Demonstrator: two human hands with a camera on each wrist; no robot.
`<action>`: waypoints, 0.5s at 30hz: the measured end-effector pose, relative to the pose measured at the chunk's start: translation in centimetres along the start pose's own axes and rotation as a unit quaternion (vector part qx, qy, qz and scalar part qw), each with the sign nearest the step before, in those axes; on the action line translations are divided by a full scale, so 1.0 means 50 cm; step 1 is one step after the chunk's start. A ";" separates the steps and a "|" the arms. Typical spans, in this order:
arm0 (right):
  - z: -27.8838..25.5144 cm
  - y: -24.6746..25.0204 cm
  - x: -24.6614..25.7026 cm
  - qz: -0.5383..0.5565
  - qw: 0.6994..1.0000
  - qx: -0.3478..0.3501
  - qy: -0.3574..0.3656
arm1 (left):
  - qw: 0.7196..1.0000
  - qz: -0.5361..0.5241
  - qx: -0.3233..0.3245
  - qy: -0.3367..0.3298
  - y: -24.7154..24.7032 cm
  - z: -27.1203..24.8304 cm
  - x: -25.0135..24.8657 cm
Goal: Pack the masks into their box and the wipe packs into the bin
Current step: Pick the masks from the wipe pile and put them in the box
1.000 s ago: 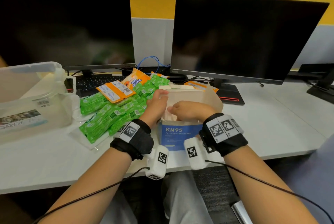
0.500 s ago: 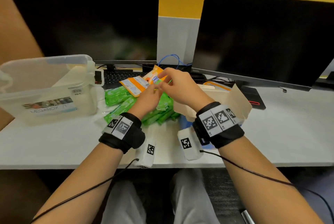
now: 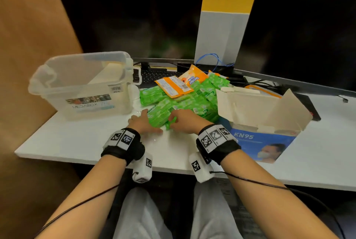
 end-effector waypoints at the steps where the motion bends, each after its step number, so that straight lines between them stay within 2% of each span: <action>1: 0.007 -0.006 -0.003 0.006 1.000 0.000 -0.002 | 1.000 0.020 -0.005 0.003 -0.001 -0.002 0.002; 4: 0.021 -0.012 -0.008 0.030 1.000 -0.003 -0.007 | 0.998 0.052 -0.027 0.003 0.003 -0.001 0.002; 10: 0.047 0.007 -0.007 0.029 0.999 -0.002 -0.022 | 0.998 0.025 -0.048 0.043 0.019 0.006 0.019; 15: 0.063 0.001 -0.002 -0.019 0.999 0.006 -0.037 | 0.996 -0.075 -0.026 0.029 0.027 0.005 0.013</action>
Point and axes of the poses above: each hand's wrist, its own z-axis towards the middle knuckle, its own y-axis out of the back of the hand, x = y × z, the point moved 9 cm from there along z, towards the middle knuckle, and after that the axes turned 2 degrees about y, right-handed, at the moved point
